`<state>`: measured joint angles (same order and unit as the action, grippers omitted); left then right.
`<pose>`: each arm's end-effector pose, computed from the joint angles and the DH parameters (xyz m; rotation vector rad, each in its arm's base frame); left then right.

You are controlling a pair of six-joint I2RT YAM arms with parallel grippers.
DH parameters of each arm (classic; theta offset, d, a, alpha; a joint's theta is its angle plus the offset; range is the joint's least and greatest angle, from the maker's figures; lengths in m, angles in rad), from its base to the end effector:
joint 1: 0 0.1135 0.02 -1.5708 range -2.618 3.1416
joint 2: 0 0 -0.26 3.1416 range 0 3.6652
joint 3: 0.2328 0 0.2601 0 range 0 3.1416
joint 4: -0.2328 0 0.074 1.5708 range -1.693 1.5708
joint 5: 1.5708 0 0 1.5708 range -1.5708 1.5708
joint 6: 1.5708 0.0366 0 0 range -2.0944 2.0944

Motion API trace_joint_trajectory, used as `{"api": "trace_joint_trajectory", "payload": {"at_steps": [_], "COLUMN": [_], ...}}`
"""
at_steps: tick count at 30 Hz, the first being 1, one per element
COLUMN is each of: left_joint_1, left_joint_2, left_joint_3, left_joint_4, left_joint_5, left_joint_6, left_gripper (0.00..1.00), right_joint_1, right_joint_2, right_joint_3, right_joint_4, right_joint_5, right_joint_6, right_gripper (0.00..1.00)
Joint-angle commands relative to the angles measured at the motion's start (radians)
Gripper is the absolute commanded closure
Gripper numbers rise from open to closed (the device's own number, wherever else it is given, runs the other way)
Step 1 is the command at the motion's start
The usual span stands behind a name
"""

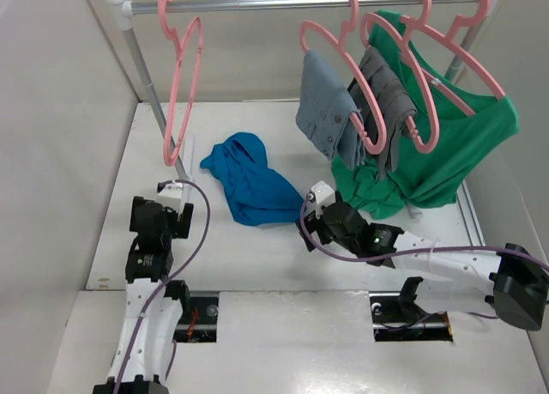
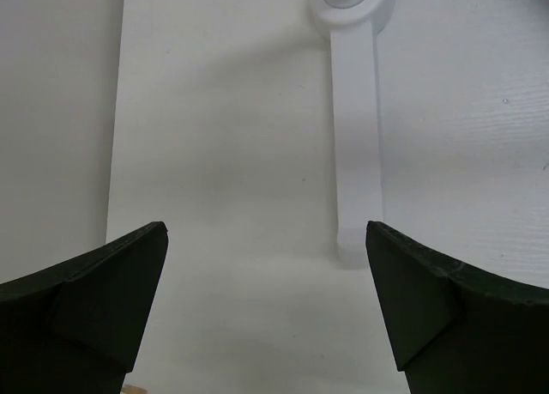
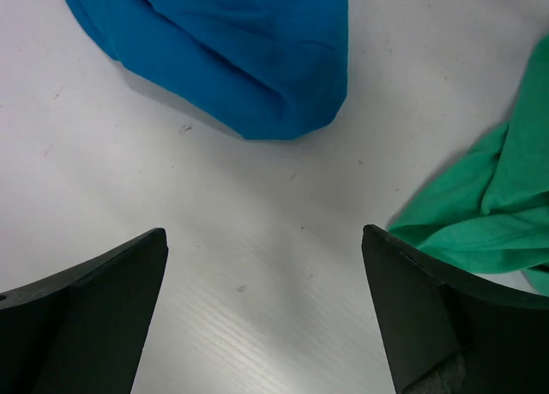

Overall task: Place the t-shirt on the hanger
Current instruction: Move the tshirt to the center of the board

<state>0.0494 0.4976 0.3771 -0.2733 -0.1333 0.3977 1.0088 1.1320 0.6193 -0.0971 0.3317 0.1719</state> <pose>0.1514 0.0124 0.2244 0.2566 1.9684 0.4225 0.1425 0.2040 0.2148 -0.7031 2.0432 0.3252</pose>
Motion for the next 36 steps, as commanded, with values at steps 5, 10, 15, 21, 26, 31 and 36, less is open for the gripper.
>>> {"api": "trace_joint_trajectory", "payload": {"at_steps": [5, 10, 15, 21, 26, 31, 36], "left_joint_1": [-0.003, -0.003, -0.003, -0.003, -0.003, -0.003, -0.003], "left_joint_2": [-0.036, -0.036, -0.045, -0.054, -0.054, -0.033, 0.005], "left_joint_3": [0.013, 0.048, 0.071, 0.103, 0.085, 0.094, 0.103], "left_joint_4": [0.042, 0.032, -0.006, -0.066, -0.076, -0.067, -0.067], "left_joint_5": [-0.025, 0.035, 0.113, 0.153, 0.175, 0.239, 0.322], "left_joint_6": [-0.043, 0.015, 0.056, 0.076, 0.115, 0.156, 0.233], "left_gripper": [0.00, 0.00, 0.00, 0.00, 0.00, 0.00, 0.00], "right_joint_1": [-0.012, -0.024, -0.090, -0.101, -0.101, -0.055, 0.164], "right_joint_2": [0.055, 0.259, 0.486, 0.640, 0.679, 0.667, 0.539], "right_joint_3": [0.120, 0.298, 0.466, 0.563, 0.545, 0.487, 0.456], "right_joint_4": [0.045, 0.045, 0.036, 0.013, 0.004, 0.004, -0.048], "right_joint_5": [-0.031, -0.075, -0.273, -0.362, -0.393, -0.540, -0.639], "right_joint_6": [-0.086, -0.199, -0.249, -0.258, -0.267, -0.377, -0.509], "right_gripper": [0.01, 0.01, 0.07, 0.32, 0.92, 1.00, 1.00]}}
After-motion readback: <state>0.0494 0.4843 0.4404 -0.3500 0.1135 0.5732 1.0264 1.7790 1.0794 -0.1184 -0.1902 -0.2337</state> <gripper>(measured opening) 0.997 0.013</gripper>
